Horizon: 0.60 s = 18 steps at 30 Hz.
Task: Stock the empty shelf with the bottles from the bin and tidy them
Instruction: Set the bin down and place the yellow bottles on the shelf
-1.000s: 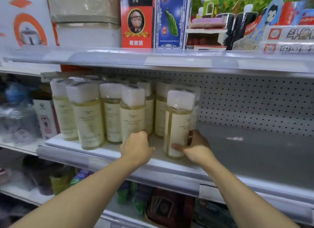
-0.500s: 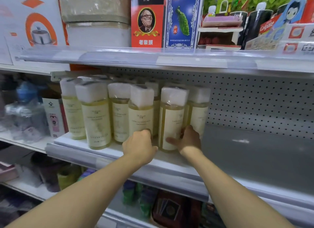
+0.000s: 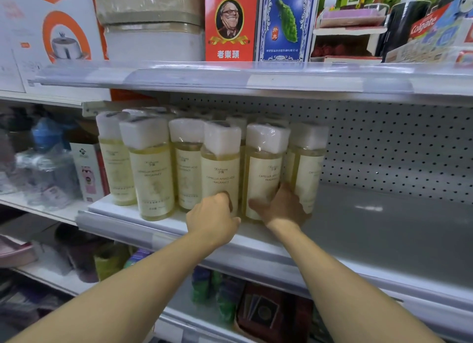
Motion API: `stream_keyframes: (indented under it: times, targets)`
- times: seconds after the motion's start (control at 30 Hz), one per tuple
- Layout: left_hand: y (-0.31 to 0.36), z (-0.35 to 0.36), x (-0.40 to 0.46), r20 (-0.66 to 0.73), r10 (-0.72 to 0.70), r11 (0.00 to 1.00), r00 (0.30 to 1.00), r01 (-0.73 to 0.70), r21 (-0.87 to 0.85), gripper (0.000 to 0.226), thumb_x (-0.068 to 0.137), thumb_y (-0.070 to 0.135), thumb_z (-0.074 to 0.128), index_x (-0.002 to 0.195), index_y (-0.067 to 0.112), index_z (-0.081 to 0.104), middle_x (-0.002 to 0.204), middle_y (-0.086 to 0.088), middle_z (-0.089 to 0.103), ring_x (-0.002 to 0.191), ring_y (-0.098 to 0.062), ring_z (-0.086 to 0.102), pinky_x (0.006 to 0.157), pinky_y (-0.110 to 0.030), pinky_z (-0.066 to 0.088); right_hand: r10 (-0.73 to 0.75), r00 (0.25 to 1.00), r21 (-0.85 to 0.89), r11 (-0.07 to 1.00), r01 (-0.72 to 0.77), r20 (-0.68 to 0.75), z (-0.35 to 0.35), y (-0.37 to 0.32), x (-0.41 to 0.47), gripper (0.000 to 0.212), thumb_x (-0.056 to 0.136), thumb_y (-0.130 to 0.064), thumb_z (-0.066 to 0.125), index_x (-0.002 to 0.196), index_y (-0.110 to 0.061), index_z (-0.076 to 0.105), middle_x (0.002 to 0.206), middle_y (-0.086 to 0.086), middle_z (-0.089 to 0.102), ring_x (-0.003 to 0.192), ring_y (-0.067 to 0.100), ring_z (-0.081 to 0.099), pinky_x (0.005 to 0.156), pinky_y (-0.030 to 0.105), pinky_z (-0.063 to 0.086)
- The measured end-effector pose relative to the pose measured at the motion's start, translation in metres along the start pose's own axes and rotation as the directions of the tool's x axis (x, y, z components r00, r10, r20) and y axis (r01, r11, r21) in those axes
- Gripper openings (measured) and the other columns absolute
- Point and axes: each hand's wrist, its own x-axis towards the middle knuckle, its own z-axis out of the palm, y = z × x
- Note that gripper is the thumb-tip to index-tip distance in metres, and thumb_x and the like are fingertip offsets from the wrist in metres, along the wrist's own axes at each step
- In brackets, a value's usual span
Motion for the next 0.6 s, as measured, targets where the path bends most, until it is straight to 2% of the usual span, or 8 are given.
stream_keyframes:
  times: [0.13, 0.23, 0.37, 0.5, 0.6]
  targets:
    - [-0.002, -0.002, 0.002, 0.003, 0.005, 1.000, 1.000, -0.005, 0.000, 0.020, 0.088, 0.038, 0.062, 0.093, 0.023, 0.049, 0.087, 0.005, 0.050, 0.084, -0.018, 0.049, 0.071, -0.029, 0.039, 0.002, 0.999, 0.025, 1.000, -0.001, -0.037, 0.002, 0.004, -0.005, 0.067, 0.063, -0.055, 0.072, 0.114, -0.020, 0.048, 0.112, 0.000, 0.061, 0.097, 0.026, 0.062, 0.083, 0.042, 0.052]
    - [-0.001, -0.004, 0.003, 0.002, 0.016, 1.000, 1.000, -0.016, -0.010, 0.021, 0.088, 0.037, 0.062, 0.098, 0.021, 0.053, 0.087, 0.003, 0.053, 0.084, -0.019, 0.051, 0.071, -0.028, 0.040, -0.001, 0.999, 0.055, 0.998, 0.003, -0.039, 0.001, 0.011, -0.005, 0.065, 0.067, -0.050, 0.075, 0.118, -0.019, 0.049, 0.117, 0.001, 0.061, 0.102, 0.025, 0.061, 0.086, 0.040, 0.051]
    - [-0.001, -0.005, 0.002, -0.003, 0.030, 1.000, 1.000, -0.030, 0.000, 0.024, 0.088, 0.038, 0.061, 0.102, 0.020, 0.055, 0.089, 0.002, 0.054, 0.084, -0.020, 0.051, 0.071, -0.028, 0.040, -0.025, 0.999, 0.216, 0.976, 0.017, 0.032, 0.003, 0.007, 0.002, 0.088, 0.066, -0.041, 0.083, 0.135, -0.013, 0.036, 0.135, 0.005, 0.052, 0.119, 0.028, 0.055, 0.095, 0.044, 0.049]
    - [-0.005, -0.006, 0.001, 0.002, 0.043, 0.999, 0.999, -0.043, 0.010, 0.024, 0.088, 0.039, 0.061, 0.102, 0.020, 0.054, 0.090, 0.003, 0.053, 0.084, -0.019, 0.049, 0.071, -0.028, 0.040, -0.044, 0.998, 0.321, 0.947, 0.026, 0.050, 0.004, 0.000, 0.006, 0.080, 0.065, -0.029, 0.086, 0.130, -0.012, 0.042, 0.130, 0.006, 0.056, 0.115, 0.025, 0.056, 0.084, 0.031, 0.047]
    - [-0.008, -0.007, 0.000, 0.007, 0.044, 0.999, 0.999, -0.044, 0.008, 0.023, 0.088, 0.038, 0.061, 0.102, 0.021, 0.054, 0.090, 0.003, 0.052, 0.084, -0.018, 0.047, 0.071, -0.029, 0.039, 0.012, 1.000, 0.301, 0.953, -0.012, 0.004, 0.007, -0.002, 0.003, 0.078, 0.063, -0.032, 0.086, 0.126, -0.013, 0.044, 0.129, 0.006, 0.057, 0.114, 0.027, 0.058, 0.085, 0.035, 0.050]
